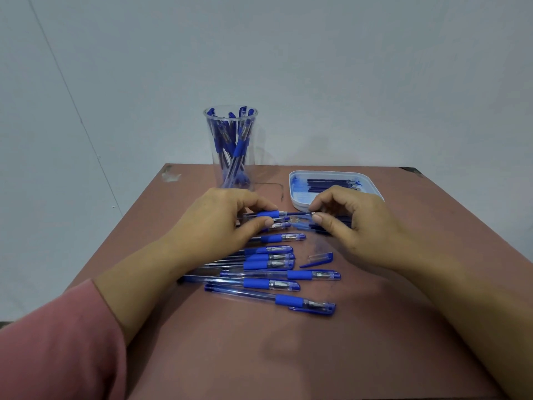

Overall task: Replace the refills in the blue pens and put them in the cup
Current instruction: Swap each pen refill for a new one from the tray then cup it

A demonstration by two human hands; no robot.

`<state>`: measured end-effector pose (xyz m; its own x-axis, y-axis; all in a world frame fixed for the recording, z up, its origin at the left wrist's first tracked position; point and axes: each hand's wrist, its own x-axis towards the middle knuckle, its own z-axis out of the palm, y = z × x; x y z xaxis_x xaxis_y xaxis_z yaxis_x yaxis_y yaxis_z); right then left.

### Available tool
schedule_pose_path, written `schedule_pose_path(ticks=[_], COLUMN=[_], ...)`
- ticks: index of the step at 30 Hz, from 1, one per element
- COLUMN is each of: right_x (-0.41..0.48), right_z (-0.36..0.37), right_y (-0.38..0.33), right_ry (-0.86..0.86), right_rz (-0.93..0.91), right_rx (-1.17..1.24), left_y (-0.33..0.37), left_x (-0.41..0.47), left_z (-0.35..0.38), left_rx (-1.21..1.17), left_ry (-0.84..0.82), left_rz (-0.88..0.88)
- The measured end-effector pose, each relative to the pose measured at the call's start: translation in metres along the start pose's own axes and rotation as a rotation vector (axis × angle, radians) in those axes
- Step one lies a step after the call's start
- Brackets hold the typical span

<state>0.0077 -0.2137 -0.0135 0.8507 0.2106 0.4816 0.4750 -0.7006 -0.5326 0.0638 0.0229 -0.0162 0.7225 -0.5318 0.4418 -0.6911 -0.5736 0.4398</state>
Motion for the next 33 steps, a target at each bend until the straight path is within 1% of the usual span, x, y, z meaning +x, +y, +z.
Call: schedule_pose_path(ticks=[2,7,12,15,17,19,23,28,30,31,33], right_x=[0.0,0.001,0.001,0.001,0.001,0.001,0.004,0.01,0.01,0.009,0.009], right_z=[0.002,0.003,0.001,-0.005,-0.009,-0.01,-0.006,0.001,-0.002,-0.005,-0.012], right_y=[0.001,0.004,0.004,0.009,0.012,0.012,0.009,0.001,0.001,0.001,0.004], right_ry=[-0.019,-0.069,-0.109,-0.083,-0.084,-0.161,-0.371,-0.487,-0.473,-0.434,-0.268], right_rz=[0.014,-0.022,-0.005,0.011,0.039,0.05,0.048,0.023,0.032,0.034,-0.011], right_rx=[0.03,0.026,0.078,0.083,0.032,-0.05,-0.171,-0.231,-0.195,-0.154,-0.083], left_y=[0.0,0.002,0.002,-0.001,-0.003,-0.003,-0.002,-0.002,-0.002,-0.001,-0.001], left_x=[0.0,-0.001,-0.001,0.0,0.0,0.0,0.0,0.0,0.0,0.0,0.0], left_z=[0.001,0.001,0.001,-0.001,-0.003,-0.003,-0.003,-0.003,-0.003,-0.003,-0.002], left_rx=[-0.018,-0.036,-0.043,-0.022,0.003,0.02,0.034,0.058,0.055,0.05,0.046], left_ry=[-0.008,-0.032,-0.041,-0.015,-0.002,0.006,0.006,-0.004,-0.007,-0.008,-0.009], left_rz=[-0.006,0.009,0.017,-0.002,-0.005,-0.001,-0.005,-0.01,-0.016,-0.02,-0.021])
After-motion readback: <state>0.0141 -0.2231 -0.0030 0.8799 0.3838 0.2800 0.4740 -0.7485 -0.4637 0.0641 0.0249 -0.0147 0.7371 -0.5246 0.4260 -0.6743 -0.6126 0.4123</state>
